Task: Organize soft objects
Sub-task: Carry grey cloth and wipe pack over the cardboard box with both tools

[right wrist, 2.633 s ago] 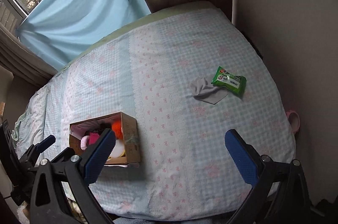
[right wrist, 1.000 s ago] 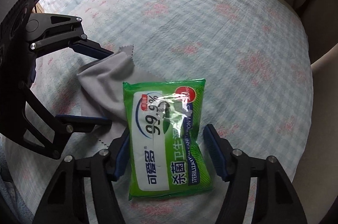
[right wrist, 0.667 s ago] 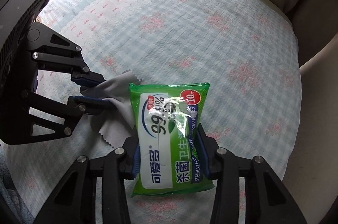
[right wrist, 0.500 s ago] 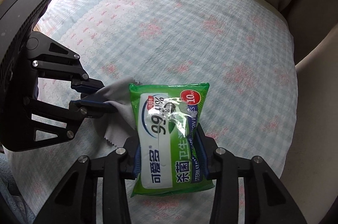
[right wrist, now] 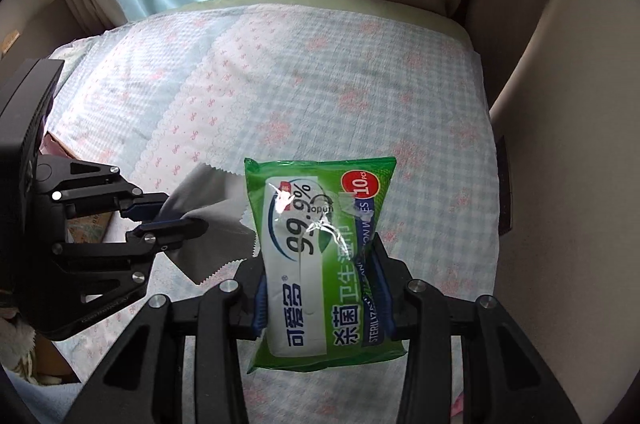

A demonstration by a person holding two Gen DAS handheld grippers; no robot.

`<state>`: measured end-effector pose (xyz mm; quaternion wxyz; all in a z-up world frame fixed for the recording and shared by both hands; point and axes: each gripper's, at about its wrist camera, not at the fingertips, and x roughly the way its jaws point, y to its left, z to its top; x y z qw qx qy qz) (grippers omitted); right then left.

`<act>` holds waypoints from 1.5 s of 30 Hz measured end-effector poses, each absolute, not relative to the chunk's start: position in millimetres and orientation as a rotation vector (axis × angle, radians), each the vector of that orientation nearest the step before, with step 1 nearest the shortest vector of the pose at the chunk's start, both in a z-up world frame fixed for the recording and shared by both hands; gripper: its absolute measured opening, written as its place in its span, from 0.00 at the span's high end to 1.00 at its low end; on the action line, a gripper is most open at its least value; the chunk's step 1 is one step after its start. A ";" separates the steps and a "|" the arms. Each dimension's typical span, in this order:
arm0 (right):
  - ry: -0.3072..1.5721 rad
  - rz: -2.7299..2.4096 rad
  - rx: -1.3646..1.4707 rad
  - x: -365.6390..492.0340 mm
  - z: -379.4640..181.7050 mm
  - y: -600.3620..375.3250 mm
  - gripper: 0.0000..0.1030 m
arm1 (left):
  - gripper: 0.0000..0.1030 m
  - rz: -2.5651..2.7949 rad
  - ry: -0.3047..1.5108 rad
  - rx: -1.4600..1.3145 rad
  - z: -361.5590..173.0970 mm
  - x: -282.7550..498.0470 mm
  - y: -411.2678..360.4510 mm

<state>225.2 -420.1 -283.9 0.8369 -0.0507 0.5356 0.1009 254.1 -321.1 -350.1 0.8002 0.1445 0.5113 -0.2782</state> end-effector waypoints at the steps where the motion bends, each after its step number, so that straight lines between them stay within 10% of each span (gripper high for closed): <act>1: 1.122 0.197 -0.116 221.5 -273.5 -414.1 0.63 | 0.89 -0.583 1.090 0.291 -337.8 250.1 -315.2; 17: 1.014 0.263 -0.134 178.1 -166.1 -298.2 0.63 | 0.89 -0.309 1.003 -0.005 -205.8 182.7 -165.2; 45: 1.229 0.172 0.065 169.5 -220.8 -24.9 0.63 | 0.89 -0.206 1.140 -0.072 -230.9 173.2 162.3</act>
